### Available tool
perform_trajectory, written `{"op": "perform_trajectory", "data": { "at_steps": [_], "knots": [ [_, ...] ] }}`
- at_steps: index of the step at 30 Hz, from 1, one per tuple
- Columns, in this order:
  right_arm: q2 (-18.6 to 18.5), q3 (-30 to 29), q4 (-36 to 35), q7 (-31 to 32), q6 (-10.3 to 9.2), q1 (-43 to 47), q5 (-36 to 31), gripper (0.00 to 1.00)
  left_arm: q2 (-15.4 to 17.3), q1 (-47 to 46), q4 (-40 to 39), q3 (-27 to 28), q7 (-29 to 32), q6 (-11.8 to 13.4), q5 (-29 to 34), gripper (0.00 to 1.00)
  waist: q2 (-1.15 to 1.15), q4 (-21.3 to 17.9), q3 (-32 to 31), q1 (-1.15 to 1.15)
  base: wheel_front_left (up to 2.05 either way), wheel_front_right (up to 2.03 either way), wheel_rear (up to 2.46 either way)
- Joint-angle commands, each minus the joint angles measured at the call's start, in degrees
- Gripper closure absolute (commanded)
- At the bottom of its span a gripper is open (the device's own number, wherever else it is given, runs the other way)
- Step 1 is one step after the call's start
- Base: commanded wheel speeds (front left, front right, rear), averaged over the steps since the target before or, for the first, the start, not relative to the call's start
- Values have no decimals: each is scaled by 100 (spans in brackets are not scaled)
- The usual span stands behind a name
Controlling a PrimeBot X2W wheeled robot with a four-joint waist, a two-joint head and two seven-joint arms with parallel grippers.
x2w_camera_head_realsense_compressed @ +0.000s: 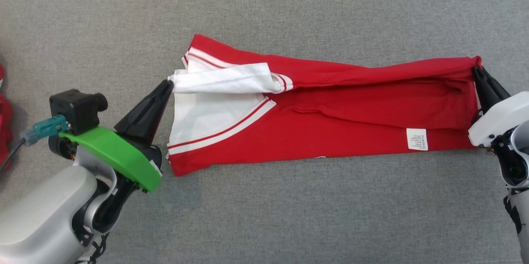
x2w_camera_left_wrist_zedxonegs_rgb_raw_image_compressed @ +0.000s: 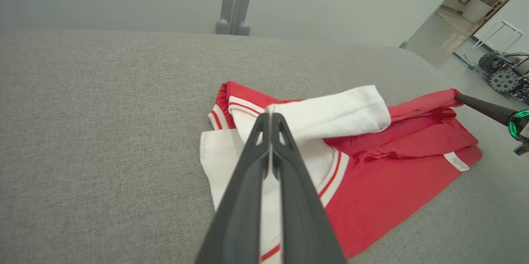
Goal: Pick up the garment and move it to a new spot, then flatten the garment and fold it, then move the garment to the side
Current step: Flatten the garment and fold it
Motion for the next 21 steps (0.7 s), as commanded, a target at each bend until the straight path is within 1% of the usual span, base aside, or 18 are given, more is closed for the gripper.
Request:
{"op": "perform_trajectory", "data": {
  "at_steps": [1, 5, 6, 7, 8, 9, 10, 11, 12, 16, 18, 21],
  "knots": [
    [-27, -34, 26, 11, 0, 107, 66, 100, 74, 147, -79, -9, -45, 86, 49, 100, 0, 17, 2, 0, 0, 0, 0],
    [11, -75, 6, 38, 0, 250, 125, 100, 59, 393, -217, -97, -56, 244, 68, 100, 0, 51, -5, 0, 0, 0, 0],
    [25, -85, -5, 37, 0, 287, 150, 93, 40, 439, -225, -124, -57, 271, 90, 100, 0, 56, -13, 0, 0, 0, 0],
    [34, -98, -22, 25, 0, 336, 155, 75, 9, 478, -217, -147, -66, 302, 119, 100, 0, 63, -30, 0, 0, 0, 0],
    [40, -118, -33, 19, 0, 383, 155, 41, -15, 503, -200, -159, -66, 319, 138, 100, 0, 68, -48, 0, 0, 0, 0],
    [69, -161, -49, -7, 0, 433, 175, 0, -54, 545, -175, -174, -78, 346, 153, 99, 0, 74, -78, 0, 0, 0, 0],
    [93, -196, -66, -22, 0, 473, 194, 0, -89, 582, -149, -179, -87, 356, 152, 68, 0, 79, -111, 0, 0, 0, 0],
    [124, -241, -105, -59, 1, 539, 200, 0, -106, 611, -103, -190, -97, 407, 225, 2, 0, 80, -161, 0, 0, 0, 0],
    [158, -285, -146, -75, 0, 594, 205, 0, -131, 633, -87, -166, -115, 445, 269, 0, 0, 78, -199, 0, 0, 0, 0],
    [287, -438, -375, -145, 0, 945, 210, 0, -286, 884, -19, 23, -156, 721, 639, 0, 0, 51, -426, 0, 0, 0, 0],
    [387, -518, -485, -196, 0, 1159, 202, 0, -420, 1063, -47, 385, -153, 913, 1086, 0, 0, 37, -552, 0, 0, 0, 0],
    [560, -625, -565, -252, 0, 1489, 259, 0, -749, 1660, -129, 1097, -145, 1209, 1872, 0, 0, 8, -759, 0, 0, 0, 0]
  ]
}}
